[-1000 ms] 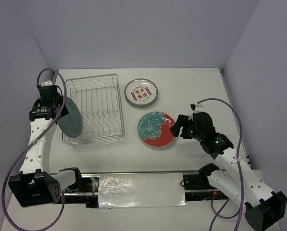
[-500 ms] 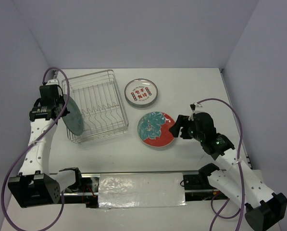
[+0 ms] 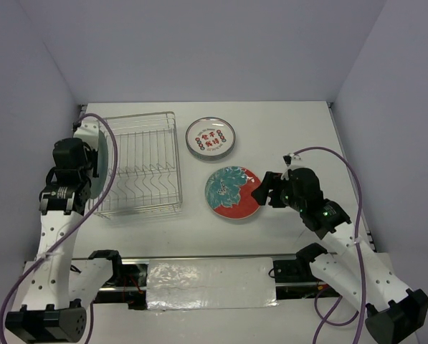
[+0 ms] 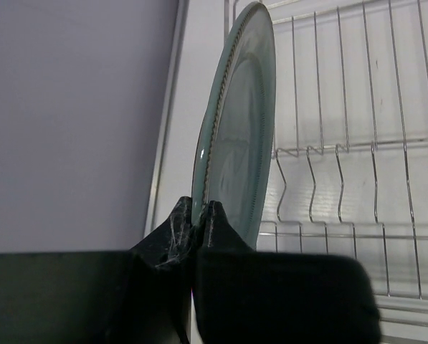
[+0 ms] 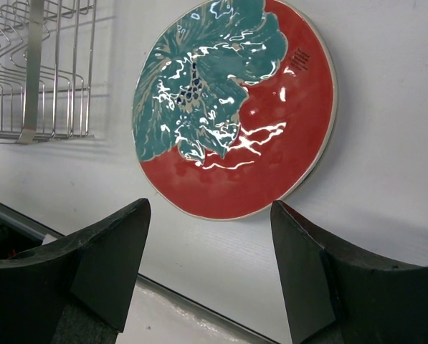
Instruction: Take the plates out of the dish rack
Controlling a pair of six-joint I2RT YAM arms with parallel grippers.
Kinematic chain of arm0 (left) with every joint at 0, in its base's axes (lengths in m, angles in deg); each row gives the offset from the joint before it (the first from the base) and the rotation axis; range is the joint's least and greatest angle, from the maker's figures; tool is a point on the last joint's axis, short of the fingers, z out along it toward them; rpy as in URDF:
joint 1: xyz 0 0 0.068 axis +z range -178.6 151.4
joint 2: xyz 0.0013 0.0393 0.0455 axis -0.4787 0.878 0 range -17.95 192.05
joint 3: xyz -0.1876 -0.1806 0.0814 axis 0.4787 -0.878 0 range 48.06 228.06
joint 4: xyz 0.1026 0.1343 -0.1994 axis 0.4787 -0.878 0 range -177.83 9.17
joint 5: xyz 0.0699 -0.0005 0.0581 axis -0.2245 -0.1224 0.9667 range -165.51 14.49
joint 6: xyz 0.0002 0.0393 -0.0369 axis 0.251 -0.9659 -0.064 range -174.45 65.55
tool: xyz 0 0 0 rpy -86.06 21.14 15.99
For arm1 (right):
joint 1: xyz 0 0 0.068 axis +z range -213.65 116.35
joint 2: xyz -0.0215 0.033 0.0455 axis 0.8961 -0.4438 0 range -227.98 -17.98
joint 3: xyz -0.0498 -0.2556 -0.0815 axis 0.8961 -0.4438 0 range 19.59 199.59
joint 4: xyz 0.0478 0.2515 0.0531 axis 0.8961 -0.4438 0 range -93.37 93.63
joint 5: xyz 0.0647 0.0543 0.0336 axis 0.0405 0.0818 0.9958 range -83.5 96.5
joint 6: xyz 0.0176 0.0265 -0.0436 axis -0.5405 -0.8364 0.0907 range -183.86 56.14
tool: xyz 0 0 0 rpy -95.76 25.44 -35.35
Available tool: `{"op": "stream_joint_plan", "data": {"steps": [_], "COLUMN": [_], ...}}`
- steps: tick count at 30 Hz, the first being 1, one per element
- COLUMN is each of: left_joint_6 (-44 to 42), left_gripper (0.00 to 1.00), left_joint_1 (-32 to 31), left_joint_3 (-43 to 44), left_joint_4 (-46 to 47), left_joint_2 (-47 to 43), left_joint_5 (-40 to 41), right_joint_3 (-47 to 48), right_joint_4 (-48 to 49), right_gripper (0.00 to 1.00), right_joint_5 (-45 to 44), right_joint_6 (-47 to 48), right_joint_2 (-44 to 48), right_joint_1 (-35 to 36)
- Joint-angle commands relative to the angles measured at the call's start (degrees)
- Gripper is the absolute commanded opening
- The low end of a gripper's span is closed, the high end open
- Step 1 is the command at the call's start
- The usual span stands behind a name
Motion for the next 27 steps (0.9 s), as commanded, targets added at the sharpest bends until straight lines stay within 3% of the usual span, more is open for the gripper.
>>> {"op": "stream_joint_plan", "data": {"steps": [1,13,17,19,23,24,27], "left_joint_6": [-3.71,-1.52,11.97,18.84,40.60,45.29,68.66], "left_gripper": [0.00,0.00,0.02,0.00,0.00,0.00,0.00], "left_joint_1": [-1.05,-4.02,-5.35,-5.62,-5.62,-5.62,-5.62], "left_joint_3": [5.50,13.49,19.28,21.05,17.57,15.11,-0.17], "left_joint_4": [9.95,12.93,13.02,11.44,12.39,18.93,38.34], "left_joint_2": [0.31,-5.47,-10.04,-11.02,-11.55,-11.99,-15.14], "left_joint_5": [1.93,4.04,-3.32,-12.54,-36.86,-48.67,-60.36], "right_joint_3": [2.70,4.20,3.85,3.41,2.62,2.70,3.75], "right_joint_4": [0.99,0.01,6.75,13.33,26.86,28.13,32.45], "right_gripper": [0.75,0.76,0.86,1.00,1.00,1.00,1.00], "right_joint_5": [1.25,1.77,9.82,14.67,28.20,29.19,27.62], "right_joint_6": [-0.33,0.11,-0.77,-1.82,-7.62,-10.07,-12.02], "right_joint_2": [0.96,1.84,4.20,5.62,6.68,6.42,5.71], "right_joint_1": [0.50,0.41,0.58,0.50,0.58,0.67,0.94]}}
